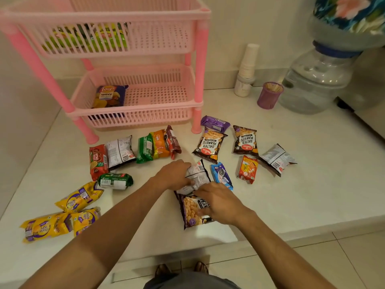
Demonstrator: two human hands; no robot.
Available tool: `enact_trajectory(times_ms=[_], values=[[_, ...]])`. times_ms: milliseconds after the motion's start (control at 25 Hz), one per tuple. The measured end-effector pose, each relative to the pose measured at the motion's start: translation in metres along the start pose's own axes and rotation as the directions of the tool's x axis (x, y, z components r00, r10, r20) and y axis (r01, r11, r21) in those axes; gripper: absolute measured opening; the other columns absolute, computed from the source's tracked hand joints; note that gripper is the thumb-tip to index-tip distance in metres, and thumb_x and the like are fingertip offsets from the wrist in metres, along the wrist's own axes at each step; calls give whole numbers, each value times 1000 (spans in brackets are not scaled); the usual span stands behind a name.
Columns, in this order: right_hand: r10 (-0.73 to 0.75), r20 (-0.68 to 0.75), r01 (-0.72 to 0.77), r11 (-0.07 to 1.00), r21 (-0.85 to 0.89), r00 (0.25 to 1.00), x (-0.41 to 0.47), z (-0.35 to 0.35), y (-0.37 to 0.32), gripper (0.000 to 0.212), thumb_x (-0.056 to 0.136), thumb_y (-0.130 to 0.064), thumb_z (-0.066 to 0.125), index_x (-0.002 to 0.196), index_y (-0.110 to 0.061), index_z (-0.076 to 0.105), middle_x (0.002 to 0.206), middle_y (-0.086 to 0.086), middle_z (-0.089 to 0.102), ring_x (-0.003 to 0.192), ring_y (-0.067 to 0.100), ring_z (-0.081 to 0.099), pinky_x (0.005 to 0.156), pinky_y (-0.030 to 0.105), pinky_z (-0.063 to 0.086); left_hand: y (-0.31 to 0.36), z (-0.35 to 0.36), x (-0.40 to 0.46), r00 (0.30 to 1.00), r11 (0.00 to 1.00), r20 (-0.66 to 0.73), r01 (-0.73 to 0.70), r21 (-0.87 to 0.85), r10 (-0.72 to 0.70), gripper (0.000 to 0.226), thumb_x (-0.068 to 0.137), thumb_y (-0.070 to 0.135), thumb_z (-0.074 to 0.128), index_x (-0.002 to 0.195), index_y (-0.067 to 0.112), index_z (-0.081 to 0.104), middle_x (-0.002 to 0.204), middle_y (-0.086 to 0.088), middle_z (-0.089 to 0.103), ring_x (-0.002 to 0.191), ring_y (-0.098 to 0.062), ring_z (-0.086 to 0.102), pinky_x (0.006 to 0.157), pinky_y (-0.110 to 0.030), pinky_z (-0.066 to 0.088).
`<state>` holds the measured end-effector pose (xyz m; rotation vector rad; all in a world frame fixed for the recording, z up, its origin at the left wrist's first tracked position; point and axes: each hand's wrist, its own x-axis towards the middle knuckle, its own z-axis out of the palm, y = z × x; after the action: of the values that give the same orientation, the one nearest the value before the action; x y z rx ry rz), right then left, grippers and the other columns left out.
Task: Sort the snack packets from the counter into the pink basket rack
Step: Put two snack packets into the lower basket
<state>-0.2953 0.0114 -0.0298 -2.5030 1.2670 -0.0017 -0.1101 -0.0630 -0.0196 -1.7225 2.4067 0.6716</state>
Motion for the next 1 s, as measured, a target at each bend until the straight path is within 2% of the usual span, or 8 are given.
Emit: enact_trajectory(times_ms=[200,360,520,600,720,800,880,1000], values=[[21,63,-20,1000,-16,998,7,-9,-10,47,82,-42,72,117,-16,55,113,5,62,104,26,56,84,36,42,-1,-2,-5,998,976,21,66,-207,-63,56,77,36,76,121,14,48,116,-9,55,100,-24,55,78,-31,43],[56,117,-58,998,10,992,13,-12,-10,52,81,-41,72,123,-23,46,114,5,62,105,27,57,79,36,42,-7,-7,-12,993,916,-36,88,-390,-111,59,74,27,79,120,16,43,115,-4,59,99,-19,57,78,-31,46],[52,127,-71,986,149,991,18,-22,-9,59,82,-44,70,134,-28,46,125,-2,60,113,20,55,88,35,46,-21,-22,-23,976,790,-142,47,-611,-168,68,71,25,83,125,21,42,110,10,55,102,-10,56,76,-18,43],[45,94,-69,962,264,995,23,-35,-8,55,80,-46,71,128,-25,54,117,-3,62,105,17,56,85,35,48,-31,-34,-28,964,699,-161,32,-714,-210,68,71,27,83,126,26,43,109,15,60,98,-4,60,73,-15,44],[58,38,-69,863,500,998,35,-57,-3,42,76,-45,76,108,-22,61,98,-3,66,87,16,61,78,41,52,-51,-57,-31,936,586,-219,-17,-810,-276,60,70,31,84,116,32,46,104,18,63,91,4,62,70,-15,49],[150,2,-114,745,657,989,47,-68,0,43,75,-46,78,108,-28,59,102,-5,68,93,11,64,84,38,53,-65,-72,-31,910,517,-253,-51,-854,-329,60,68,33,85,116,28,50,107,13,66,94,-3,66,75,-23,55],[280,-37,-150,614,775,959,63,-75,3,46,76,-46,78,112,-29,56,112,2,66,105,16,62,95,41,50,-80,-86,-28,882,457,-285,-92,-884,-374,65,67,33,86,121,24,50,111,7,68,99,-10,67,82,-33,57],[413,-104,-132,503,854,905,96,-88,5,47,79,-45,76,117,-25,56,117,2,66,110,17,62,95,41,51,-101,-110,-20,852,425,-331,-144,-893,-406,67,66,40,85,122,25,52,111,7,68,100,-10,67,83,-33,56]])
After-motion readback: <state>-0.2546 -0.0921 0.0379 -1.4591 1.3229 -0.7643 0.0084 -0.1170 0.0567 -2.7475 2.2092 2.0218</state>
